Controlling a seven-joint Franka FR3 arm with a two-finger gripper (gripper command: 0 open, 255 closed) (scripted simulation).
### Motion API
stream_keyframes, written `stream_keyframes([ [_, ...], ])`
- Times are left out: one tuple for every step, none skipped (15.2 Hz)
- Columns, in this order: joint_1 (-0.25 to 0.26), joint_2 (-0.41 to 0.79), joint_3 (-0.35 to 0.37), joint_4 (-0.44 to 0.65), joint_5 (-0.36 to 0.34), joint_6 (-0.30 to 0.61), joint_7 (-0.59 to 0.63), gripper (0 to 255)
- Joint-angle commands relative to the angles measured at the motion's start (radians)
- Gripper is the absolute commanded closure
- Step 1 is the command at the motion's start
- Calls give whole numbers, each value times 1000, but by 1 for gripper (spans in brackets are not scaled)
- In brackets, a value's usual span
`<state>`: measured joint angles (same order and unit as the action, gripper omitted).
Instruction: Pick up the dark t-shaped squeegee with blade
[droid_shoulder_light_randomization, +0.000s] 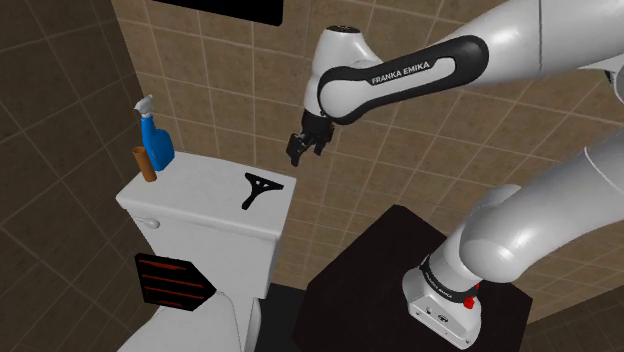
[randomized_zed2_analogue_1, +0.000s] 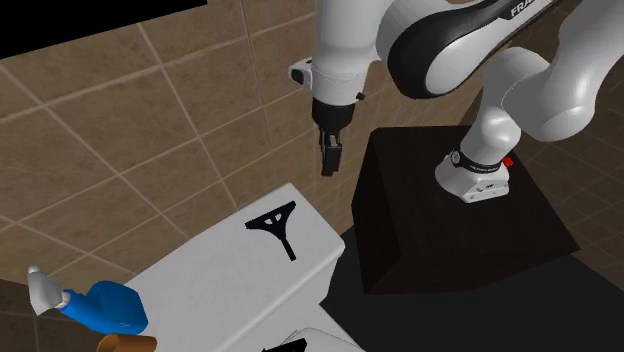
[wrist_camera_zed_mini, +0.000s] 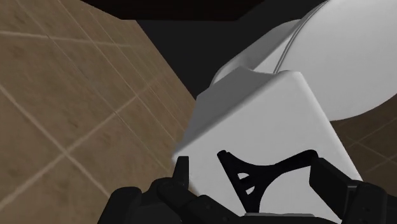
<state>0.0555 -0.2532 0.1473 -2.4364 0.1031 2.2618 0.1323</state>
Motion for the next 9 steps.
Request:
stream_keyframes([
  [-1, 82, 17, 25, -20, 69, 31, 0],
  [-2, 121, 24, 42, -33, 96, 48, 0],
  [-2, 161, 31, 60, -48, 121, 66, 0],
  [-2, 200, 36, 80, -64, 146, 85, 0],
  [-1, 240, 40, 101, -83, 168, 105, 0],
  [1, 280, 43, 124, -102, 189, 126, 0],
  [4, 321, 44, 148, -123, 208, 147, 0],
  [8, 361, 44, 174, -144, 226, 169, 0],
  [14, 400, 42, 201, -166, 242, 190, 0],
])
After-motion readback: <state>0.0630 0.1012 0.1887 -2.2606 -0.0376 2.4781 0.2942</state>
